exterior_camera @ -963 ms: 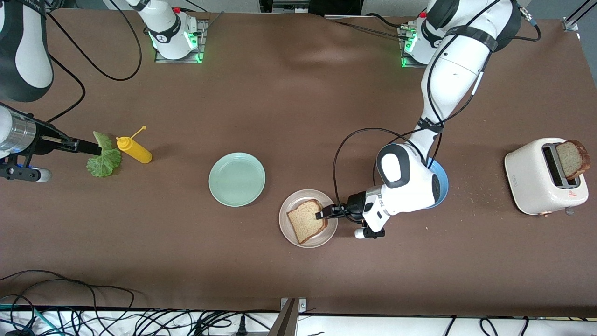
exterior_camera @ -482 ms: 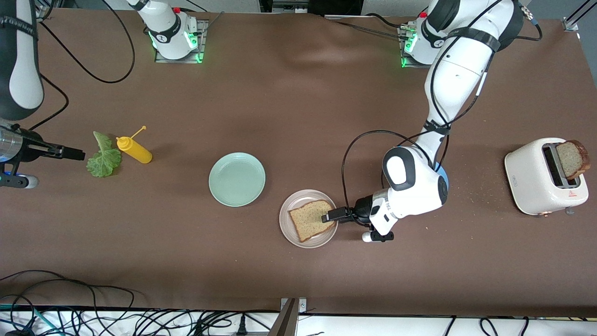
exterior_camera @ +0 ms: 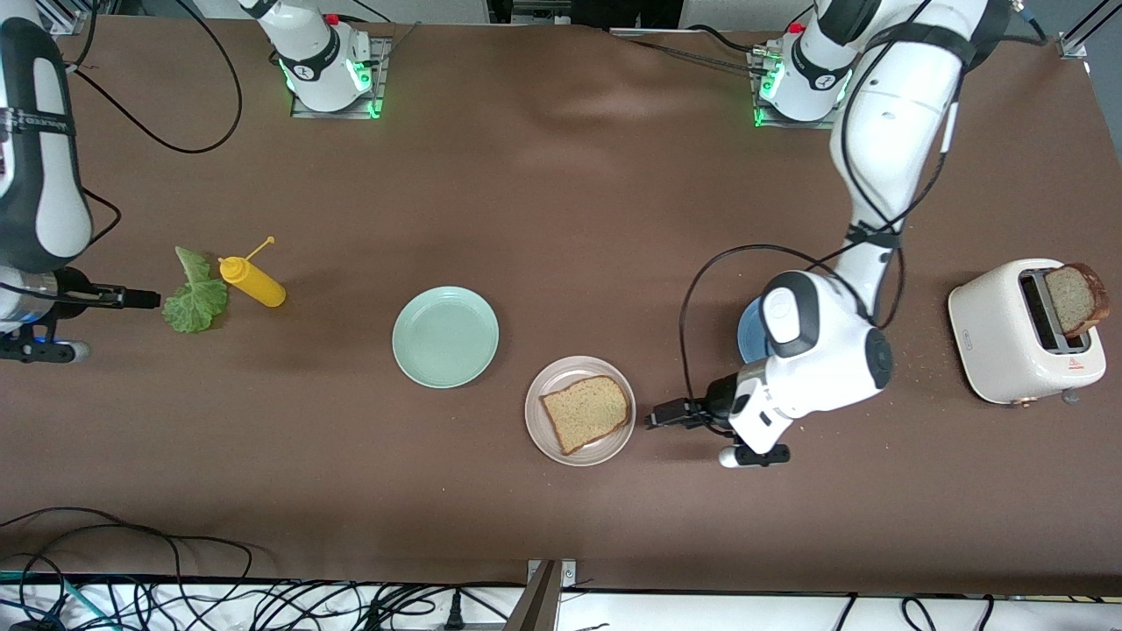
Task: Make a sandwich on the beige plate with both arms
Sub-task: 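Release the bread with the left gripper while the right gripper reaches the lettuce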
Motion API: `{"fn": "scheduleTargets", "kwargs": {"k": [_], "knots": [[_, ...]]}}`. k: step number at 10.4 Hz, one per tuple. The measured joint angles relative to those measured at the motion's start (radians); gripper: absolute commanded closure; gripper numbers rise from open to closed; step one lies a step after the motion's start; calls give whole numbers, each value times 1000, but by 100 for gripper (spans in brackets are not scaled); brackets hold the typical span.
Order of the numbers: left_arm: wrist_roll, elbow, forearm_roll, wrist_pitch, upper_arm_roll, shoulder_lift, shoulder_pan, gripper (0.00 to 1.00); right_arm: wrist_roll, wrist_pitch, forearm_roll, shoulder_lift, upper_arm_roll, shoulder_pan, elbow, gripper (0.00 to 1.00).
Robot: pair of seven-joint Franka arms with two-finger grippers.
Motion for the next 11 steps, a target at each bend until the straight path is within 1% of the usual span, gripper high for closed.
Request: {"fn": "scheduleTargets", "kwargs": {"k": [2,3,5,7,9,11], "knots": [[-33,0,107,-138,78,-60,17,0,-20,57,-2,-1,-12,0,-94,0],[-34,-1,142,-190,101,-78,34,0,-27,78,-3,-1,-15,0,-142,0],[-35,-2,241,-275,109,-94,84,0,-82,163,-5,-1,-41,0,-235,0],[-36,-1,356,-363,110,-114,127,0,-145,227,-6,0,-79,-1,-297,0],[-36,-1,460,-445,110,-146,161,0,-174,239,-14,6,-96,-1,-317,0],[-36,-1,541,-494,110,-166,170,0,-184,245,-17,32,-97,-1,-322,0]]}}
